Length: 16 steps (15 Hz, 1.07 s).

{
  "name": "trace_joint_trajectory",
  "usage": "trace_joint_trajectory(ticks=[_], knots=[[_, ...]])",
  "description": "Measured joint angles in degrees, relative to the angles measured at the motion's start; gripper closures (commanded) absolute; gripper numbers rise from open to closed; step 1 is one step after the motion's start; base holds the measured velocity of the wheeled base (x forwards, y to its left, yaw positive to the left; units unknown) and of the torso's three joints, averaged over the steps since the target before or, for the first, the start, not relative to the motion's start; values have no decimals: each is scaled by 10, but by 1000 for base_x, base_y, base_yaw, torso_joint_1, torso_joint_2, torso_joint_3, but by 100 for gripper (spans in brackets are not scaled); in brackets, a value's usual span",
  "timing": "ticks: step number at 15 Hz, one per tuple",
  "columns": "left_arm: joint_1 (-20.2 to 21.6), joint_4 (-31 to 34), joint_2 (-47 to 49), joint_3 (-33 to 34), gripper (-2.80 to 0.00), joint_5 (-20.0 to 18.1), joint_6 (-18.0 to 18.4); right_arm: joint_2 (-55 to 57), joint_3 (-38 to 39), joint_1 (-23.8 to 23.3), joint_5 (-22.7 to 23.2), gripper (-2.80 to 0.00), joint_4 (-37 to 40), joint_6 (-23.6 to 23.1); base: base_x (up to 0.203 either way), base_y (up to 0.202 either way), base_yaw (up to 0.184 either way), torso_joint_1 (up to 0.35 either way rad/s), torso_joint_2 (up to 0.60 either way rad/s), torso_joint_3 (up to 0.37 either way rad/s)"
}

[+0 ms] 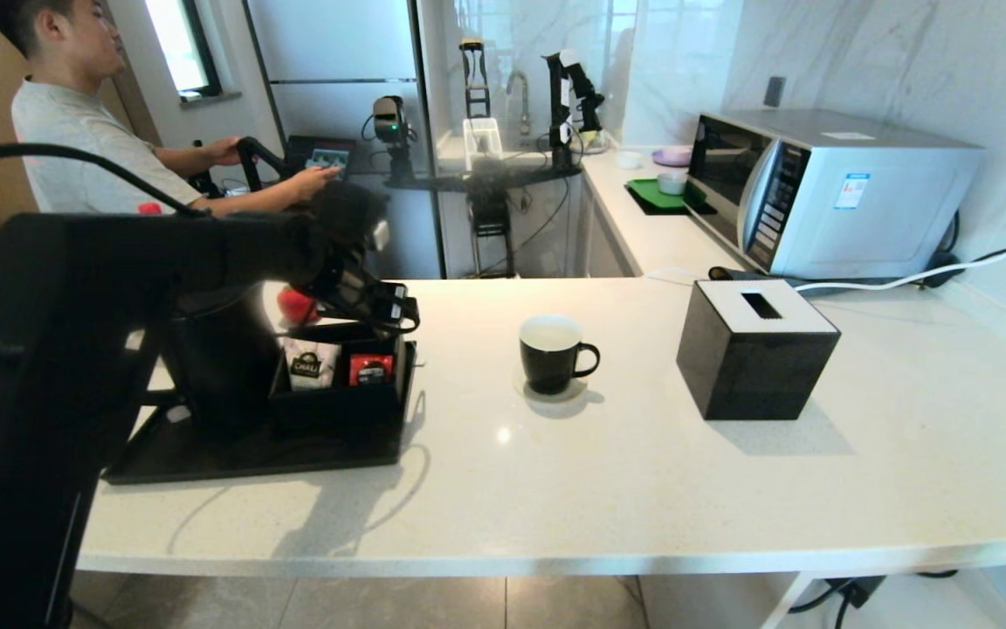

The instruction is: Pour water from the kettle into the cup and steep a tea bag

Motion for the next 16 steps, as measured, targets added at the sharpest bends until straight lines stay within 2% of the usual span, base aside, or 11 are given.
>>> trace_joint_trajectory(ticks=[6, 7, 16], knots=[[-4, -1, 5, 0, -280, 1, 1, 0, 3, 0, 0, 0, 0, 0, 0, 0, 0, 0, 0, 0], [-4, -5, 6, 0, 0, 1, 1, 0, 1, 0, 0, 0, 0, 0, 0, 0, 0, 0, 0, 0], [-3, -14, 12, -1, 0, 1, 2, 0, 0, 0, 0, 0, 0, 0, 0, 0, 0, 0, 0, 0]])
